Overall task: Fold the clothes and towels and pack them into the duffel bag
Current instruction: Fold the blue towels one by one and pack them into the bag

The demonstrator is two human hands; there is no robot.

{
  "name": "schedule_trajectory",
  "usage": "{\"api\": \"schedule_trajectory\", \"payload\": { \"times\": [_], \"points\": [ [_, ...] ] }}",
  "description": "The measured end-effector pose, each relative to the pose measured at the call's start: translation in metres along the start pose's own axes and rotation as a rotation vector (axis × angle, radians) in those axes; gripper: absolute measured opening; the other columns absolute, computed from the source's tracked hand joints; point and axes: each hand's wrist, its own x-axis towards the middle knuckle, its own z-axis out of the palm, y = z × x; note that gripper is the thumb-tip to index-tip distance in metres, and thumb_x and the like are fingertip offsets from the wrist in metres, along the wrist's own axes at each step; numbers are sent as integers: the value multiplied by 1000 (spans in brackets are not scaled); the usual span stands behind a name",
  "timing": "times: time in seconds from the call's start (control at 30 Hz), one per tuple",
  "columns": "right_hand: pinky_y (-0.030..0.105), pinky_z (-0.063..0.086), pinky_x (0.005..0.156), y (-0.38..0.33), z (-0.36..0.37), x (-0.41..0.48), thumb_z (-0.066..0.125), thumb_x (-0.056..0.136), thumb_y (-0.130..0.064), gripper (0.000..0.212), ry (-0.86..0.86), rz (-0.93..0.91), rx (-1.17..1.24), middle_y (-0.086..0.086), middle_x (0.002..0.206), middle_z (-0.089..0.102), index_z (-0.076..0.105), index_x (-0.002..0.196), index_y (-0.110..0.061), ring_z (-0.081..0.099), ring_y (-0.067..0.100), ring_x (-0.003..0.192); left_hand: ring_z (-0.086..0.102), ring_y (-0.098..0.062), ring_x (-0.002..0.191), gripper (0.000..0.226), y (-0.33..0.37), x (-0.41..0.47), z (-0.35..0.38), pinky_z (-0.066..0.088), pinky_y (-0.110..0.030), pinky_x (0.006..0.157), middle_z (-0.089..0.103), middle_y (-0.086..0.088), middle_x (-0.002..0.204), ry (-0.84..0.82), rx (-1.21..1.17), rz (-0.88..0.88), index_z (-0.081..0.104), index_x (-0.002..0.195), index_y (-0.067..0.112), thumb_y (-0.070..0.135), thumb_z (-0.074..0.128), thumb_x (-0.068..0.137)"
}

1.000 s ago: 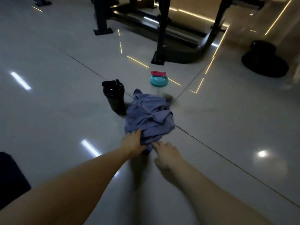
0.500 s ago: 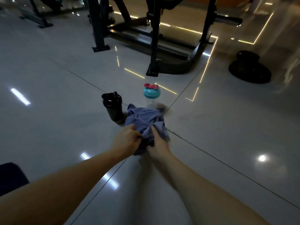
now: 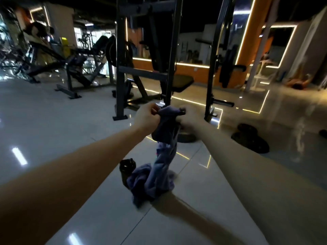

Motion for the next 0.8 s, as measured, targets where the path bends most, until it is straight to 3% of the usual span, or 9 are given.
{"api": "schedule_trajectory", "payload": {
  "times": [0.13, 0.2, 0.27, 0.4, 0.47, 0.53, 0.67, 0.8],
  "points": [
    [42, 57, 67, -42, -43, -13, 61, 88, -4, 13, 43, -77, 87, 14, 86, 68, 69, 89, -14, 68, 32, 83, 60, -13, 80, 13, 41, 10, -39, 43, -25, 65, 63, 2, 84, 132, -82, 5, 67, 93, 23, 16, 57, 98],
    [37, 56, 64, -56, -49, -24, 70, 87, -13, 7, 66, -97, 128, 9, 81, 69, 71, 81, -15, 68, 26, 79, 58, -9, 80, 13, 59, 9, -55, 41, -26, 67, 63, 5, 85, 202, -68, 34, 66, 95, 23, 18, 55, 98],
    [34, 55, 65, -69, -47, -33, 73, 86, -16, 13, 79, -116, 152, 7, 78, 67, 68, 74, -14, 66, 22, 78, 57, -7, 82, 14, 73, 5, -67, 40, -24, 68, 64, 6, 90, 243, -46, 55, 65, 98, 23, 17, 53, 98],
    [40, 54, 76, -100, -40, -54, 66, 90, -16, 12, -23, -163, 333, 13, 88, 64, 62, 81, -9, 64, 26, 86, 60, -9, 84, 14, 92, -5, -86, 48, -26, 72, 65, 7, 90, 294, -50, 119, 64, 102, 21, 15, 51, 100],
    [36, 51, 77, -113, -43, -61, 62, 92, -15, 16, -104, -166, 464, 8, 87, 62, 60, 76, -15, 62, 21, 86, 58, -3, 82, 13, 99, -9, -98, 46, -22, 70, 62, 12, 89, 322, -29, 150, 64, 104, 19, 16, 52, 101],
    [29, 48, 70, -123, -49, -67, 59, 94, -14, 23, -159, -146, 561, 3, 81, 61, 58, 72, -18, 59, 15, 78, 63, -10, 86, 12, 103, -12, -112, 50, -27, 73, 66, 9, 90, 319, -14, 182, 67, 104, 18, 20, 56, 101],
    [27, 48, 64, -127, -62, -69, 58, 97, -17, 20, -127, -156, 498, 6, 78, 60, 59, 77, -15, 59, 15, 71, 68, -15, 90, 10, 104, -17, -137, 53, -33, 80, 70, 7, 88, 312, 156, 244, 72, 93, 20, 30, 69, 94],
    [29, 50, 64, -120, -62, -65, 62, 98, -23, 17, 13, -150, 418, 10, 82, 63, 62, 89, -8, 60, 19, 73, 63, -12, 78, 17, 96, -24, -160, 52, -35, 76, 67, 8, 79, 244, 289, 273, 68, 77, 26, 37, 75, 89]
  ]
}}
